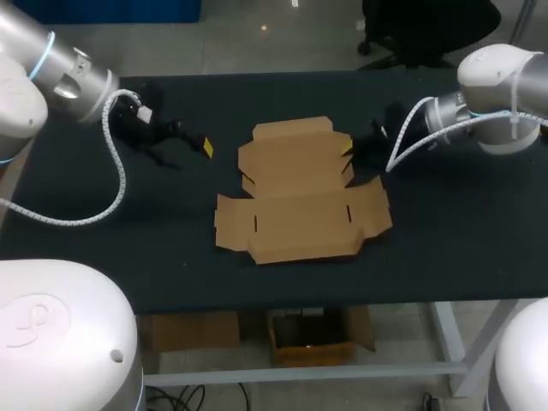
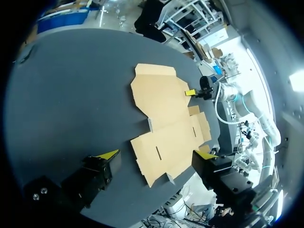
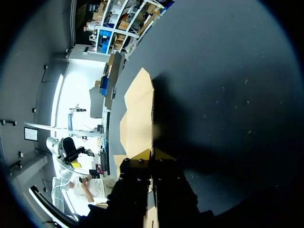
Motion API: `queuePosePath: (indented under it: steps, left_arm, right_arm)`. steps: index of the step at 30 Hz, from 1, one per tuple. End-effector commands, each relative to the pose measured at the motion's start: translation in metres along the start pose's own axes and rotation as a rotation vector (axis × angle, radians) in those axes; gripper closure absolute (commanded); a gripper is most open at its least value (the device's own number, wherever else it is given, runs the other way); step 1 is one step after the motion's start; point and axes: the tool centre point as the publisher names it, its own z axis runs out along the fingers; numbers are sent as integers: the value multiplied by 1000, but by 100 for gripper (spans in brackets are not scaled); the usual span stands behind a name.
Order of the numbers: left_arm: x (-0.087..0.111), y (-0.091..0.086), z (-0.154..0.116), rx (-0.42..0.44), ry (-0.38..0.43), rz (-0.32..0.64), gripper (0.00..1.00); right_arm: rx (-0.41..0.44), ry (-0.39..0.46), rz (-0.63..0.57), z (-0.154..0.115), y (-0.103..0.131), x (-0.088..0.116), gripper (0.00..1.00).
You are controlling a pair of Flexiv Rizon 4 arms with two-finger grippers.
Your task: Assemble the packaging by folding the flat box into shape, placing the metal phone stand inside, and closing the box properly
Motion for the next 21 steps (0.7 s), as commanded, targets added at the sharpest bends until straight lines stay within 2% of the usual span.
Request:
queuePosePath:
  steps: [1, 5, 16, 21]
  left_arm:
    - [-1, -8, 4, -7, 10, 12, 0]
    - [-2, -15, 10, -3, 14, 18, 0]
    - [-10, -30, 12, 52, 141, 116, 0]
    - [-10, -30, 12, 52, 141, 116, 0]
  right_arm:
    - [-41, 22, -27, -11, -9, 9, 100]
    - [-64, 60, -59, -16, -8, 17, 100]
    - [-122, 217, -166, -35, -8, 46, 100]
    - [-124, 225, -171, -37, -8, 47, 100]
